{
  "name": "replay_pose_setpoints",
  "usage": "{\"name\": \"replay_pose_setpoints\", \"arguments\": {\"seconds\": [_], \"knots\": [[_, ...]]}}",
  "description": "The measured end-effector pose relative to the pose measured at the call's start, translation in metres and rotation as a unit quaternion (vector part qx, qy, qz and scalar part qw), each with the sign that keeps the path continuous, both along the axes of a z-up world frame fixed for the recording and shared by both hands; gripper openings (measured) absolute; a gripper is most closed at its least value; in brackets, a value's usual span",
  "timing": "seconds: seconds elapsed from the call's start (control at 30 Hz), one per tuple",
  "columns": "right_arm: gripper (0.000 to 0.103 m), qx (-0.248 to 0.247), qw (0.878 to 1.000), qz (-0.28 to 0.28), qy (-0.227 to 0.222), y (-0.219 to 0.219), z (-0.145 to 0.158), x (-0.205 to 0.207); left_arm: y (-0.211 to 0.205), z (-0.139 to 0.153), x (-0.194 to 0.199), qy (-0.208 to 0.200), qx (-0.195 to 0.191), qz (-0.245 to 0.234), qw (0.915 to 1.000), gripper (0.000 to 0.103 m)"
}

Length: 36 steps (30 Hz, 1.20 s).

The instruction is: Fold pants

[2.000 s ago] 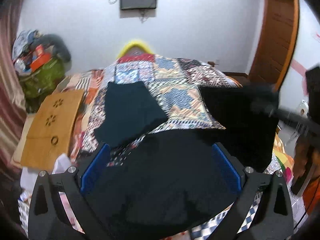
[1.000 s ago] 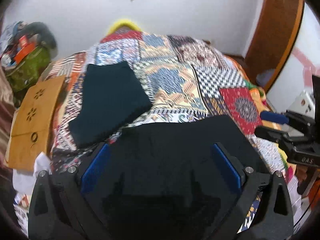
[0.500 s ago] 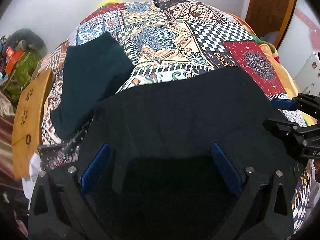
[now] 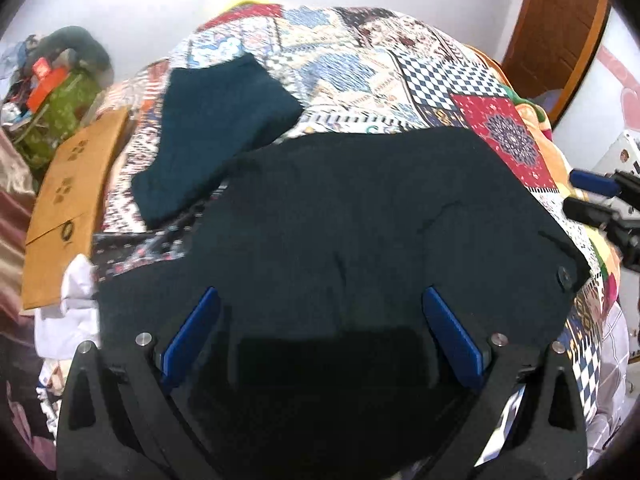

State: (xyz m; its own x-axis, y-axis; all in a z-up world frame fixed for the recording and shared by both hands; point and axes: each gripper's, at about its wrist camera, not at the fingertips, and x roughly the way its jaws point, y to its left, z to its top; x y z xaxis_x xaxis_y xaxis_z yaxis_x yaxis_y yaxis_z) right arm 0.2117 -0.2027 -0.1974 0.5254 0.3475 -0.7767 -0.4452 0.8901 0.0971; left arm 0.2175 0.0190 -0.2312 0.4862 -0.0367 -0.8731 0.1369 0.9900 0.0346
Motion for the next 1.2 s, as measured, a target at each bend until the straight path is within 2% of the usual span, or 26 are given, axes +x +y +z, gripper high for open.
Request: {"name": "replay_pose_setpoints", "arguments": {"seconds": [0.07,0.17,0.3,0.37,0.53,0.73,0.83,0.93,1.07,1.13,1.2], "knots": [[0.056,0.009,1.000,0.004,-0.021,0.004,0.016,-0.006,0.012,0.013,-0.011,-0.018,0.005,0.014,0.9997,0.102],[0.057,0.019,0.999,0.014,-0.045,0.014,0.034,-0.015,0.036,0.032,-0.027,-0.043,-0.010,0.040,0.9983,0.102],[0.059,0.027,0.996,0.038,-0.073,0.038,0.051,-0.026,0.081,0.050,-0.047,-0.059,-0.057,0.090,0.9925,0.102],[0.065,0.029,0.995,0.053,-0.084,0.054,0.056,-0.031,0.109,0.051,-0.058,-0.059,-0.086,0.120,0.9873,0.102],[0.066,0.037,0.992,0.089,-0.086,0.093,0.051,-0.037,0.150,0.035,-0.076,-0.041,-0.089,0.167,0.9811,0.102],[0.066,0.031,0.992,0.112,-0.053,0.131,0.021,-0.034,0.172,-0.007,-0.090,0.017,-0.122,0.184,0.9752,0.102],[0.066,0.011,0.993,0.116,-0.026,0.144,-0.003,-0.030,0.180,-0.032,-0.094,0.047,-0.160,0.198,0.9660,0.102],[0.066,-0.010,0.993,0.119,0.000,0.151,-0.022,-0.028,0.188,-0.053,-0.100,0.078,-0.199,0.217,0.9526,0.102],[0.066,0.000,0.992,0.123,0.014,0.148,-0.028,-0.027,0.192,-0.066,-0.112,0.092,-0.229,0.239,0.9392,0.102],[0.066,0.004,0.992,0.127,0.017,0.147,-0.028,-0.025,0.195,-0.074,-0.119,0.107,-0.267,0.249,0.9250,0.102],[0.067,0.008,0.991,0.129,0.020,0.148,-0.028,-0.025,0.201,-0.087,-0.124,0.124,-0.315,0.267,0.9023,0.102]]}}
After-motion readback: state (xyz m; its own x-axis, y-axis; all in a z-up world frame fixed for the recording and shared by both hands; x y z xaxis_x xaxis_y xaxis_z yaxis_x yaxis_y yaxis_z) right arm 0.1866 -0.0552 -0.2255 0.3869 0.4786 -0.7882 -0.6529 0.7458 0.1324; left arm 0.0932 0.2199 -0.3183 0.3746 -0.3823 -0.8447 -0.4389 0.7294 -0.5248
